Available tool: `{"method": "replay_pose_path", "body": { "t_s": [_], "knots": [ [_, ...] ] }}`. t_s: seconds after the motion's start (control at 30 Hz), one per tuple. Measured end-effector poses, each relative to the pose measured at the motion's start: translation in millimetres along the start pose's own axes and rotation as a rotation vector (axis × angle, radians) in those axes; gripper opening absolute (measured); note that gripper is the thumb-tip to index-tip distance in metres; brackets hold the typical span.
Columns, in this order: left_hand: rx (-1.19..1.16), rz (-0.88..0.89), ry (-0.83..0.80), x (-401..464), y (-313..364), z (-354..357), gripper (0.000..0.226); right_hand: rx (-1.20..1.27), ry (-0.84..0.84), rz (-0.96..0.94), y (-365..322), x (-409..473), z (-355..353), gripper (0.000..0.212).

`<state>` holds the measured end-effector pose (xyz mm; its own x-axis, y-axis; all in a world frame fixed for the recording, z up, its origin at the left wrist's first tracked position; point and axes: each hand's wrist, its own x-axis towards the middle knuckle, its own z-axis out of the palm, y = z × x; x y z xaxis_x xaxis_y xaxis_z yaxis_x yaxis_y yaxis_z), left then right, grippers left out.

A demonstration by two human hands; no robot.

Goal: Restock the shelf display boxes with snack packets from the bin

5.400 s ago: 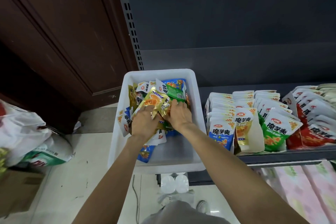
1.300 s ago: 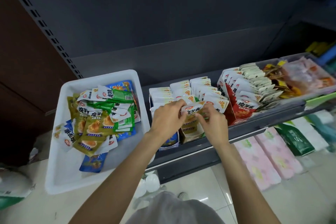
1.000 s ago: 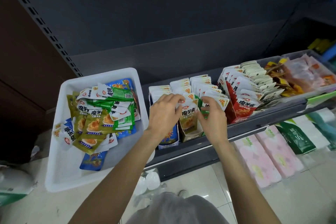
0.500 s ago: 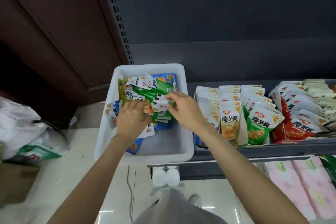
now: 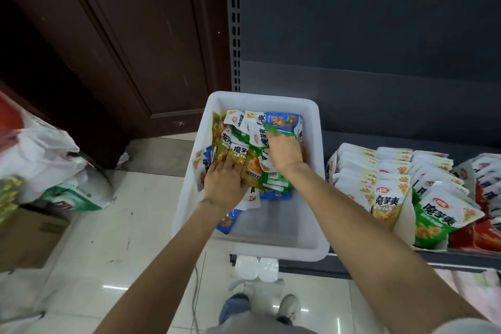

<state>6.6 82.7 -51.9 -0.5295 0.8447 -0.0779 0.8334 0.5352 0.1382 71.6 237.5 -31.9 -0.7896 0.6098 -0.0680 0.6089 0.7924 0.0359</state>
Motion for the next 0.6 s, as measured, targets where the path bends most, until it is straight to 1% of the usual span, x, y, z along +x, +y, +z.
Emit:
{"method": "replay_pose_path", "body": {
  "t_s": [0.07, 0.13, 0.2, 0.23, 0.27, 0.3, 0.33, 0.37, 0.4, 0.43, 0.47, 0.5, 0.6],
  "knots": [
    [-0.150, -0.049, 0.076, -2.1, 4.3, -1.0, 0.042, -0.084, -0.035, -0.097, -6.5, -18.3, -1.8, 0.027],
    [-0.433, -0.147, 0.202, -5.9, 10.5, -5.8, 0.041, -0.110, -0.082, -0.174, -10.3, -40.0, -8.4, 0.031],
    [-0.782, -0.275, 0.268, -10.7, 16.1, -11.4, 0.045, -0.068, -0.053, -0.180, -9.7, -61.7, -15.8, 0.032],
    [-0.973, -0.323, 0.276, -14.6, 19.4, -16.6, 0.047, 0.002, 0.010, -0.141, -7.0, -70.5, -19.8, 0.029],
    [-1.153, -0.372, 0.272, -19.4, 23.1, -23.2, 0.047, 0.127, 0.111, -0.075, -2.1, -78.5, -22.2, 0.024],
    [-1.296, -0.410, 0.247, -23.9, 26.3, -31.4, 0.044, 0.316, 0.220, 0.014, 3.9, -86.2, -25.2, 0.019],
    [-1.391, -0.424, 0.194, -28.1, 29.1, -40.5, 0.040, 0.557, 0.276, 0.105, 9.8, -94.1, -30.3, 0.017],
    [-1.443, -0.398, 0.117, -31.6, 31.6, -50.3, 0.037, 0.834, 0.303, 0.167, 16.1, -102.7, -35.7, 0.016],
    [-1.470, -0.331, 0.031, -34.2, 33.8, -58.6, 0.034, 1.104, 0.305, 0.208, 21.0, -111.7, -42.8, 0.016],
    [-1.473, -0.242, -0.046, -37.4, 37.7, -67.9, 0.032, 1.316, 0.289, 0.237, 24.9, -120.2, -49.3, 0.018],
    [-1.452, -0.155, -0.093, -40.1, 42.8, -75.0, 0.030, 1.450, 0.271, 0.249, 28.4, -128.3, -55.2, 0.021],
    [-1.423, -0.078, -0.113, -42.8, 49.6, -81.7, 0.027, 1.521, 0.261, 0.251, 31.8, -135.3, -60.4, 0.022],
    [-1.325, 0.052, -0.080, -45.5, 73.2, -92.5, 0.029, 1.575, 0.293, 0.255, 44.4, -155.0, -70.6, 0.025]
  ]
}}
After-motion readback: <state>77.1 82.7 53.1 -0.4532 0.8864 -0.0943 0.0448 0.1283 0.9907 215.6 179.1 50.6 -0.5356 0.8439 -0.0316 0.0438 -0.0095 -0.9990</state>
